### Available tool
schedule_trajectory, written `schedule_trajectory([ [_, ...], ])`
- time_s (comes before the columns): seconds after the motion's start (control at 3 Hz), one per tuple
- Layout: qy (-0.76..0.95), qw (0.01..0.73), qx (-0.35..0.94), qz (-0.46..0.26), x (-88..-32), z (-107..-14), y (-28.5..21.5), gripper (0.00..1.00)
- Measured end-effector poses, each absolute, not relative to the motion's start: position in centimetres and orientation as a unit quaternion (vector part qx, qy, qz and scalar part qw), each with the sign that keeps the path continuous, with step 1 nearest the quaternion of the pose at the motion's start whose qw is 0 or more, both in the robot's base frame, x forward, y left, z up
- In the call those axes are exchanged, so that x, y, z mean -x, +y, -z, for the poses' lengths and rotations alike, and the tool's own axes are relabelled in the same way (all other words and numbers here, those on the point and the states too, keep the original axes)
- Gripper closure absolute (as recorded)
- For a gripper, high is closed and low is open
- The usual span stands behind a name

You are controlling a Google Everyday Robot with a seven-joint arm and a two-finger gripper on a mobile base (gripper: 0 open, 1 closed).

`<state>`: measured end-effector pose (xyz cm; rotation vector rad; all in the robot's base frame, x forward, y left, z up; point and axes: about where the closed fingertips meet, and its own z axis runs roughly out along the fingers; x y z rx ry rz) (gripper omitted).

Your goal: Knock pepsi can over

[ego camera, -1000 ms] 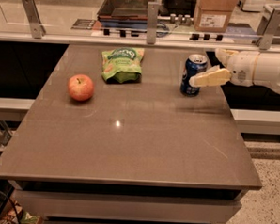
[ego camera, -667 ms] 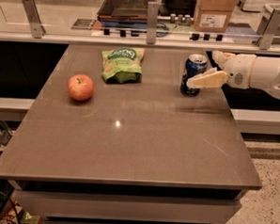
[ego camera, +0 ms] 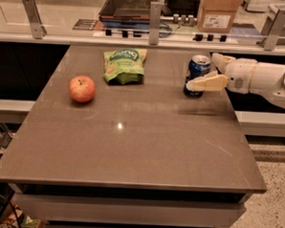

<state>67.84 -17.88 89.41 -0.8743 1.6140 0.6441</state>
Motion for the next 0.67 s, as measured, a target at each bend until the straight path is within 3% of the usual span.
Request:
schedule_trajectory([
  [0.33,0.674,0.576,0.366,-0.284,-68.19,-89.32,-17.39,0.0],
  [0.67,0.673,0.575,0.368,-0.286,-68.2,-89.31,-17.08,0.16],
])
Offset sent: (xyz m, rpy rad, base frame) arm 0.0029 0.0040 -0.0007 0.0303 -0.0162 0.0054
